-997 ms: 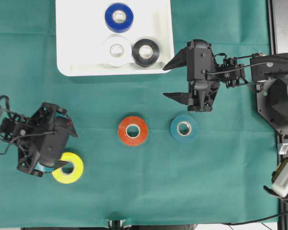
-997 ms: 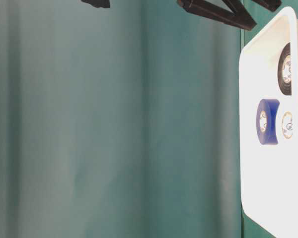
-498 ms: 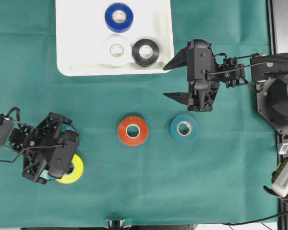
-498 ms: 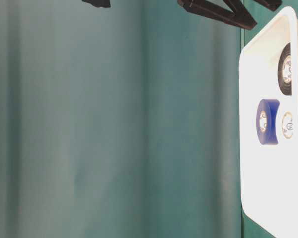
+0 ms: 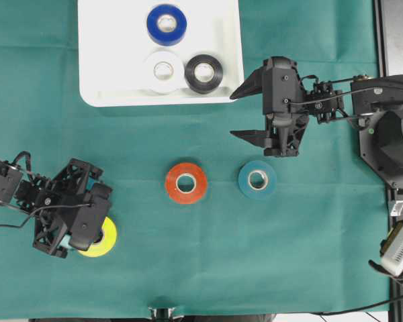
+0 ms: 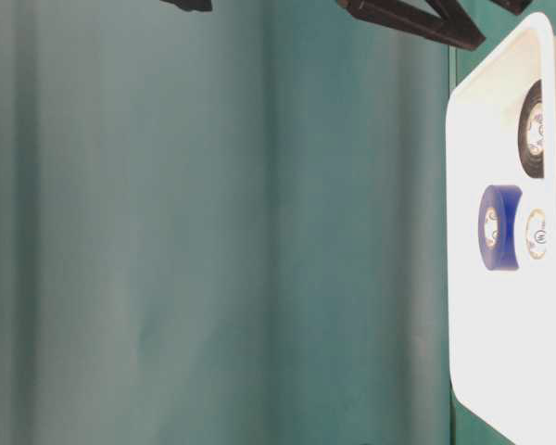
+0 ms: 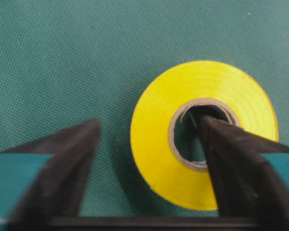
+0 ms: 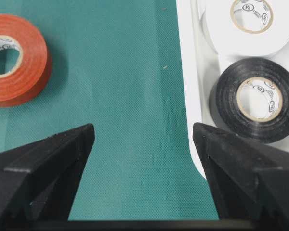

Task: Put the tape alternately from left to right into the white case.
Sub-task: 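Move the left gripper down onto the yellow tape roll and grasp it, then lift the yellow roll with the left gripper into the tray's top-left corner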

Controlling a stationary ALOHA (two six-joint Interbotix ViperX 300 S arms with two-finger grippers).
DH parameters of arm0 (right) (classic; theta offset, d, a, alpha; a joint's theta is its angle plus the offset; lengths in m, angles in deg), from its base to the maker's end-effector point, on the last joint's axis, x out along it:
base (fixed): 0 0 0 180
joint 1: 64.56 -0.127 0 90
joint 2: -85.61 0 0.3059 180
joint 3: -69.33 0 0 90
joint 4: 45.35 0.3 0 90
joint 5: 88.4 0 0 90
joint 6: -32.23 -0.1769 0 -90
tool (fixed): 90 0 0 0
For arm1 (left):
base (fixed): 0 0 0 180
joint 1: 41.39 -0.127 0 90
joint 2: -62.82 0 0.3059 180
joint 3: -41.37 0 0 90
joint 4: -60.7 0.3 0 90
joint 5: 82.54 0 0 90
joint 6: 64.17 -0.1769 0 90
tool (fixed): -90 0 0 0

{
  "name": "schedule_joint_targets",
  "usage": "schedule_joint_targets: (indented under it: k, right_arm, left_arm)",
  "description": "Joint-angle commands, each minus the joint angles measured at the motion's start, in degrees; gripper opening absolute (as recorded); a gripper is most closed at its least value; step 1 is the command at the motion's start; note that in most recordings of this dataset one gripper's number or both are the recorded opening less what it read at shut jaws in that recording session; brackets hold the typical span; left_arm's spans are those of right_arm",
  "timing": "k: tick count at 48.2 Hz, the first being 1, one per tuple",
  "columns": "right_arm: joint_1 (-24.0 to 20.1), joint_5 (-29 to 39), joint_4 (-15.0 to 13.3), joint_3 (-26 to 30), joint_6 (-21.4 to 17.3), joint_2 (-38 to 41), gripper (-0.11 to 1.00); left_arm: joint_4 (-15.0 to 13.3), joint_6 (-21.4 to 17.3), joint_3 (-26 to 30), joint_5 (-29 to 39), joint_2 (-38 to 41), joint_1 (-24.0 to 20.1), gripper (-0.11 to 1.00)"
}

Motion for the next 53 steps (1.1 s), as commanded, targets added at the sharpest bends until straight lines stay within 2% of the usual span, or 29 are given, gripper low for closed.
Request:
schedule_joint_targets:
  k: [1,6,8,24,53]
  right_arm:
    - [-0.1,-0.5,-0.1,0.4,-0.2,-0.9,0.87]
    - [-0.1,-0.5,-0.1,0.4,-0.2,-0.9,0.87]
    - [-0.1,-0.5,-0.1,0.4,-0.2,-0.9,0.87]
    - [-0.1,-0.5,-0.1,0.4,-0.2,-0.9,0.87]
    - [-0.1,-0.5,-0.1,0.2,-0.2,-0.9,0.87]
  left_arm:
    - [0.0,0.1,0.8,-0.5,-1.0,0.1,0.63]
    - [0.0,0.1,0.7,-0.5,-1.5,0.1,0.32]
    - [0.0,0.1,0.6,-0.5,-1.8,0.1,0.27]
    - [0.0,0.1,0.4,-0.5,-2.6,0.1,0.27]
    - [0.0,0.1,1.1,2.1,-13.2,-0.9,0.27]
